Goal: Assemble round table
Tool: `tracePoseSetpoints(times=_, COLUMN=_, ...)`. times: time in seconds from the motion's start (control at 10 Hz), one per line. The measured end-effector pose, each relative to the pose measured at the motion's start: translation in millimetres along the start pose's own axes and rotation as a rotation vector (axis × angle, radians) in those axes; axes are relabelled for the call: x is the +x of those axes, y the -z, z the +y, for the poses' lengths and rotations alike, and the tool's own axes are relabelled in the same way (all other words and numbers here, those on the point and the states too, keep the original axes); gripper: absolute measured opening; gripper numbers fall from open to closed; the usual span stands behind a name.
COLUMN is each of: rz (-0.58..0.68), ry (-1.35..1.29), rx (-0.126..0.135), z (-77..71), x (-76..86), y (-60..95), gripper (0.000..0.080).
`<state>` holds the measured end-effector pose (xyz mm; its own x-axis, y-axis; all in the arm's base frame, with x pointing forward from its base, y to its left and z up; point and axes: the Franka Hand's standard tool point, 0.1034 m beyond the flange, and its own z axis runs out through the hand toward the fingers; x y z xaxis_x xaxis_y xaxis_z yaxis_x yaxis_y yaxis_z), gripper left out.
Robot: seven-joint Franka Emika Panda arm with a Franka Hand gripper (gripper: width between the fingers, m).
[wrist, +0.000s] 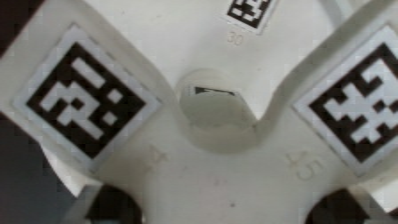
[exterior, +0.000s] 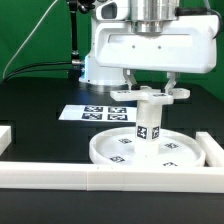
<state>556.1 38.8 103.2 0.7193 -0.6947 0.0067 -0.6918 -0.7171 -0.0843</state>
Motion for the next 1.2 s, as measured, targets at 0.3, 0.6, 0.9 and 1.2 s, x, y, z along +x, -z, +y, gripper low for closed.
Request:
tracePoseSetpoints(times=0.3, rz=-0.028, ry=-0.310, rx=0.014, z=1.1, x=0.7, y=0.6, gripper=0.0442)
tracePoseSetpoints(times=0.6, rz=-0.024, ry=-0.624, rx=0.006, z=-0.1, x=-0.9, y=-0.8, gripper=0.0442)
tracePoseSetpoints(times=0.9, rz=-0.023, ry=-0.828, rx=-0.005, z=-2.0, x=0.1, y=-1.2, gripper=0.0442)
tracePoseSetpoints(times=1.2, rz=-0.028, ry=-0.839, rx=-0.002, z=-3.1, x=-1.2, y=-1.7, gripper=0.0623)
